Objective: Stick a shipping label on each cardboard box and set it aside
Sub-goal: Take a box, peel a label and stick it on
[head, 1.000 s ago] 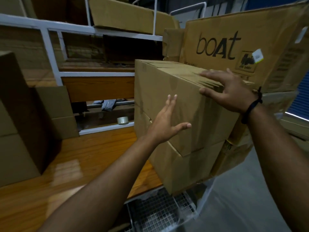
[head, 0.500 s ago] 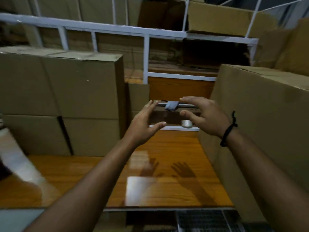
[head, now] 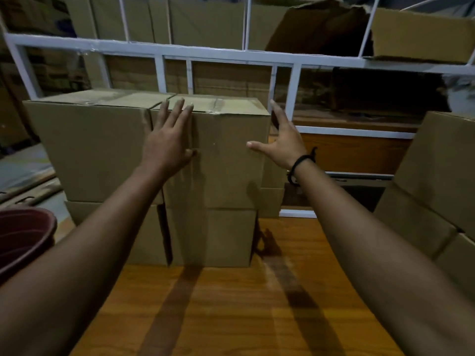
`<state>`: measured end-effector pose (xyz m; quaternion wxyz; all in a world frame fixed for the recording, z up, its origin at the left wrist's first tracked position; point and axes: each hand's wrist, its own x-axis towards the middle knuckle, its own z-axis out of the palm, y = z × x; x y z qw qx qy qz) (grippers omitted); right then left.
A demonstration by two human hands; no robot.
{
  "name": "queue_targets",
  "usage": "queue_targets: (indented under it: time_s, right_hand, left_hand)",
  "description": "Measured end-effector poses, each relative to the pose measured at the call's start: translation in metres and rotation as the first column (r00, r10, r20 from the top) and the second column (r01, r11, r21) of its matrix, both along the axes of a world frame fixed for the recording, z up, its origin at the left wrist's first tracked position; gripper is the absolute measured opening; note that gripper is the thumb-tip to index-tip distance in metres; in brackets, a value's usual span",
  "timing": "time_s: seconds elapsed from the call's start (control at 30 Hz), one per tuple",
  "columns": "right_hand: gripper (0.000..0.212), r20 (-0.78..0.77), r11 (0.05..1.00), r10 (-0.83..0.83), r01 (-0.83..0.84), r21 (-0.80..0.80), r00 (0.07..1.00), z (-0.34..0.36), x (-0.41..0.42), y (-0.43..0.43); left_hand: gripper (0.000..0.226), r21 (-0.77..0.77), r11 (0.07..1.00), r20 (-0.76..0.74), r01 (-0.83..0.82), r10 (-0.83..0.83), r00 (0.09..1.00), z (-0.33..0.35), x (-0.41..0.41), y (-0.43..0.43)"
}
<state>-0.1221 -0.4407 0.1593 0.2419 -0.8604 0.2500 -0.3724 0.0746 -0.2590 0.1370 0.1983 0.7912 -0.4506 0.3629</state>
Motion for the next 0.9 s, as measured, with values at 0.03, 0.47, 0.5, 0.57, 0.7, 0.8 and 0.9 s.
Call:
queue_targets:
  time_s: [0.03,0.47,0.5,0.57,0.7,0.8,0.9]
  right_hand:
    - [0.110,-0.007,1.000,-0.011,0.011,0.016,1.000,0.005,0.012,0.000]
    - [0.078,0.053,0.992,-0.120,0.122,-0.035,0.991,0.012,0.024,0.003]
    - [0.077,0.073,0.992,-0.120,0.123,-0.040,0.990,0.013,0.016,0.006]
    - [0.077,0.123,0.991,-0.120,0.127,-0.051,0.985,0.015,-0.004,0.013]
    - [0.077,0.226,0.988,-0.139,0.152,-0.041,0.964,0.016,-0.057,0.025]
    - [0.077,0.254,0.981,-0.179,0.192,-0.026,0.950,0.013,-0.102,0.034]
    - [0.079,0.266,0.978,-0.196,0.206,-0.012,0.944,0.005,-0.149,0.041]
  left_hand:
    - [0.102,0.017,1.000,0.009,-0.008,0.008,1.000,0.004,0.007,-0.003]
    - [0.082,-0.042,0.996,0.046,0.073,-0.072,0.996,0.015,0.009,-0.009]
    - [0.082,-0.056,0.994,0.056,0.093,-0.090,0.994,0.015,0.005,-0.007]
    - [0.081,-0.089,0.985,0.062,0.148,-0.143,0.988,0.017,-0.008,-0.004]
    - [0.079,-0.152,0.947,0.065,0.282,-0.275,0.959,0.023,-0.048,-0.005]
    - [0.077,-0.178,0.922,0.055,0.345,-0.341,0.939,0.025,-0.083,-0.008]
    - [0.077,-0.183,0.906,0.066,0.382,-0.376,0.924,0.016,-0.124,-0.006]
